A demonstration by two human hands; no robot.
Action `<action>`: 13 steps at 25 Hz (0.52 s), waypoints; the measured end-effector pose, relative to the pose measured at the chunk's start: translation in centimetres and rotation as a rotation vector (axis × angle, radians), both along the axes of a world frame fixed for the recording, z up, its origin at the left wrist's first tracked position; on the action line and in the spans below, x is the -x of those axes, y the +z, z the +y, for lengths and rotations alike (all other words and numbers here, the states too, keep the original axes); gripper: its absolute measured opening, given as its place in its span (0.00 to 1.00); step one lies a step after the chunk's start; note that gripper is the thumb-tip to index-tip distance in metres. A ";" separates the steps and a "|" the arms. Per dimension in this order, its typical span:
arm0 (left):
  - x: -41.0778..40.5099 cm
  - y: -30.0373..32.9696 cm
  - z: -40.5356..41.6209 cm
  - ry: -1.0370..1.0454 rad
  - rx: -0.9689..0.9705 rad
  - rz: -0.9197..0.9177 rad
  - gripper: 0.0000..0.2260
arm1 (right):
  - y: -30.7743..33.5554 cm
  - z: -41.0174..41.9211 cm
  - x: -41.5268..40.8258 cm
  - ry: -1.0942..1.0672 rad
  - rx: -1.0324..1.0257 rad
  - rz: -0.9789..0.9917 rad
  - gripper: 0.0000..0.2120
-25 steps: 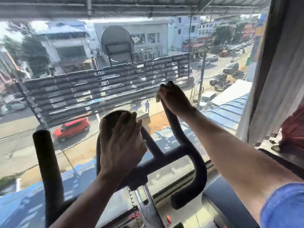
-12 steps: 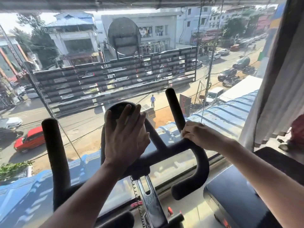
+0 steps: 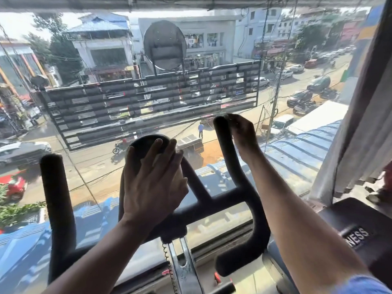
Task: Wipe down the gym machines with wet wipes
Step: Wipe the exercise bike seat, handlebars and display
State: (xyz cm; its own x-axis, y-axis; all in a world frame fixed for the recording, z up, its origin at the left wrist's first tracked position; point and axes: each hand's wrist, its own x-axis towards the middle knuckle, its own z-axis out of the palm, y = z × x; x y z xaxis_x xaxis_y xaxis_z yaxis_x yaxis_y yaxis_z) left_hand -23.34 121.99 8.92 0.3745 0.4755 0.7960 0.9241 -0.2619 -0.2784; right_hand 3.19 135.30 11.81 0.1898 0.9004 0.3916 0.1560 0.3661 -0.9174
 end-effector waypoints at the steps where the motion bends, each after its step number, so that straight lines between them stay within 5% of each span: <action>1: -0.1 0.0 0.1 0.001 -0.006 0.006 0.25 | 0.1 0.7 0.2 -0.036 -0.005 -0.017 0.08; 5: -0.2 0.0 0.3 -0.012 -0.017 0.003 0.25 | -2.6 -1.1 -1.2 -0.054 0.110 -0.060 0.19; 9: -0.1 -0.2 0.5 0.003 -0.020 0.005 0.25 | -4.6 -3.4 -2.3 -0.015 0.027 0.004 0.06; 13: -0.2 0.0 0.3 -0.003 -0.025 0.004 0.25 | -1.8 -0.5 -1.9 0.022 0.081 0.032 0.10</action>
State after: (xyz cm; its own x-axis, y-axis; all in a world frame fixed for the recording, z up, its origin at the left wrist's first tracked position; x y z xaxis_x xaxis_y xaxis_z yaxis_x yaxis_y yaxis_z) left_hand -23.16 122.29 8.92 0.3787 0.4544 0.8063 0.9223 -0.2573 -0.2882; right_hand 5.08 134.79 9.97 0.1809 0.9329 0.3115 0.1191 0.2936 -0.9485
